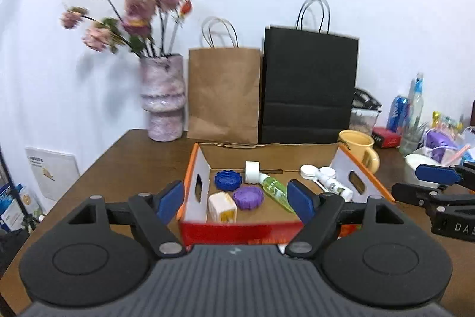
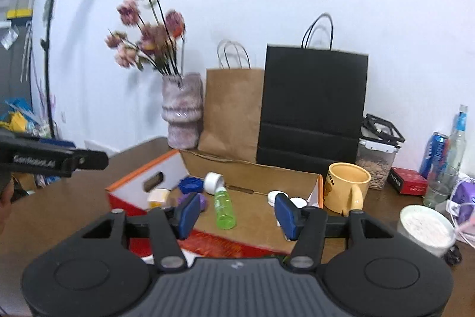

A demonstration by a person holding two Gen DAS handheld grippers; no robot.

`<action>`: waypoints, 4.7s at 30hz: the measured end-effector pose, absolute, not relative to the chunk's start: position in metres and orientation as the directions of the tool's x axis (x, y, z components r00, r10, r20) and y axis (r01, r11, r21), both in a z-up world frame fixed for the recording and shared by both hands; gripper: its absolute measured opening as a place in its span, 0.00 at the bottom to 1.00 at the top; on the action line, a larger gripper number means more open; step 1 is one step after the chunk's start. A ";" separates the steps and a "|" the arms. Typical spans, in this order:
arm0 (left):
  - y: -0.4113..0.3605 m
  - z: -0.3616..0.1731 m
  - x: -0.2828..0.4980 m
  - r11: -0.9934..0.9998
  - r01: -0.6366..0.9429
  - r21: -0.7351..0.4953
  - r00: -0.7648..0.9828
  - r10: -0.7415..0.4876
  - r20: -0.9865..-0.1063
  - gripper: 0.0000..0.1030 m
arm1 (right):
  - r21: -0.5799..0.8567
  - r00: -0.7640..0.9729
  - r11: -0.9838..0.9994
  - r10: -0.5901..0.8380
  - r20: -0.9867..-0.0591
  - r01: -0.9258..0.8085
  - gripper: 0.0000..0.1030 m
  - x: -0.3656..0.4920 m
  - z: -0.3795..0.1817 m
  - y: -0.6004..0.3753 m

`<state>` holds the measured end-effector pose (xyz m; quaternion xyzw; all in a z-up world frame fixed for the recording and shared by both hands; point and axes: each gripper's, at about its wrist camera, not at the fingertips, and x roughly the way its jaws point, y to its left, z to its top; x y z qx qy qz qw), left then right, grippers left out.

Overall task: Organize rigid objects
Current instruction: 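Withdraw both tools from the box toward the large white bottle, then close both tools on the large white labelled bottle, then carry the white bottle with both tools over into the box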

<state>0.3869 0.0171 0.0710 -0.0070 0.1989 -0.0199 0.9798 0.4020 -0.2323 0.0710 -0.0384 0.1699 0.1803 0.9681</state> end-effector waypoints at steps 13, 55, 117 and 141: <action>0.020 0.052 0.211 1.000 -0.004 -0.031 0.961 -0.005 -0.278 0.81 | 0.043 0.906 0.940 0.338 -0.254 -0.339 0.73 0.247 0.050 -0.244; -0.007 -0.019 0.269 0.959 0.169 -0.227 0.828 -0.263 -0.496 0.72 | 0.143 0.855 0.945 0.327 -0.403 -0.294 0.53 0.298 -0.007 -0.254; -0.049 0.110 0.332 0.938 0.276 -0.210 0.938 -0.310 -0.152 0.33 | 0.368 0.826 0.797 0.552 -0.119 -0.479 0.27 0.384 0.105 -0.273; -0.013 -0.002 0.681 0.912 0.061 -0.405 0.662 -0.340 -0.668 0.32 | 0.568 0.615 0.813 0.515 -0.597 -0.128 0.24 0.715 -0.019 -0.245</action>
